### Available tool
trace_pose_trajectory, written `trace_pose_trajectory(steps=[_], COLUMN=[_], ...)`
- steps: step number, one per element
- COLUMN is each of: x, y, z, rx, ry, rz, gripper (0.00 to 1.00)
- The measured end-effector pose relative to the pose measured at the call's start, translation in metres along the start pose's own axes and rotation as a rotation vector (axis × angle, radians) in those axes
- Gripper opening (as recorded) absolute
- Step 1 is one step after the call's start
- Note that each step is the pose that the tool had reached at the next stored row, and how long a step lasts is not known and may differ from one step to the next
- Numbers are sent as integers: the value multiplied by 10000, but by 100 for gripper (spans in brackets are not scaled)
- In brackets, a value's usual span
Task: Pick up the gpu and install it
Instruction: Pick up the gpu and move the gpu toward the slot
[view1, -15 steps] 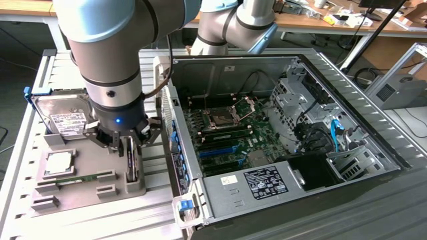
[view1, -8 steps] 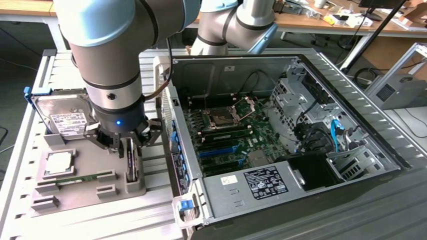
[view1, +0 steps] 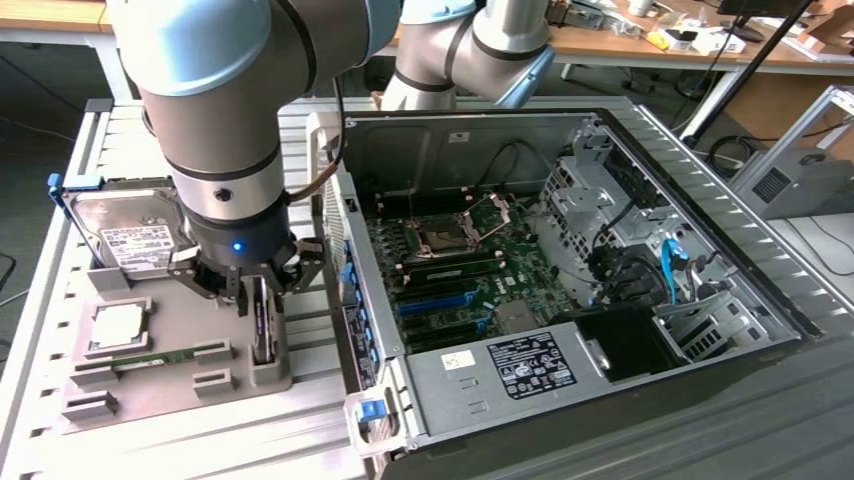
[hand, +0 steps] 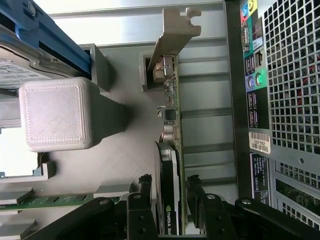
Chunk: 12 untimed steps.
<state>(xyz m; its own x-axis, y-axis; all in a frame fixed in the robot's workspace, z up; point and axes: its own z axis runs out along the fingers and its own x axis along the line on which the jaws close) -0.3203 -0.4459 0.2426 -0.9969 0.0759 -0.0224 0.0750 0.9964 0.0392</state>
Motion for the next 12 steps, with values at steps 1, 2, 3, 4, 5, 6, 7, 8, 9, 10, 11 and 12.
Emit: trace_pose_trajectory(steps=[1, 2, 3, 4, 5, 6, 7, 8, 9, 10, 11, 12], x=[2, 6, 10, 14, 16, 17, 16, 17, 17, 18, 18, 18], y=[7, 14, 25, 36, 44, 46, 46, 46, 45, 45, 46, 46], z=[1, 3, 5, 7, 9, 12, 19, 27, 33, 34, 34, 34], rx=[1, 2, 1, 1, 1, 0, 0, 1, 1, 3, 3, 3], ry=[1, 2, 2, 1, 1, 0, 0, 1, 2, 3, 3, 3], rz=[0, 0, 0, 0, 0, 0, -1, -1, -1, 0, 0, 0], gripper=[42, 42, 42, 42, 42, 42, 42, 42, 42, 42, 42, 42])
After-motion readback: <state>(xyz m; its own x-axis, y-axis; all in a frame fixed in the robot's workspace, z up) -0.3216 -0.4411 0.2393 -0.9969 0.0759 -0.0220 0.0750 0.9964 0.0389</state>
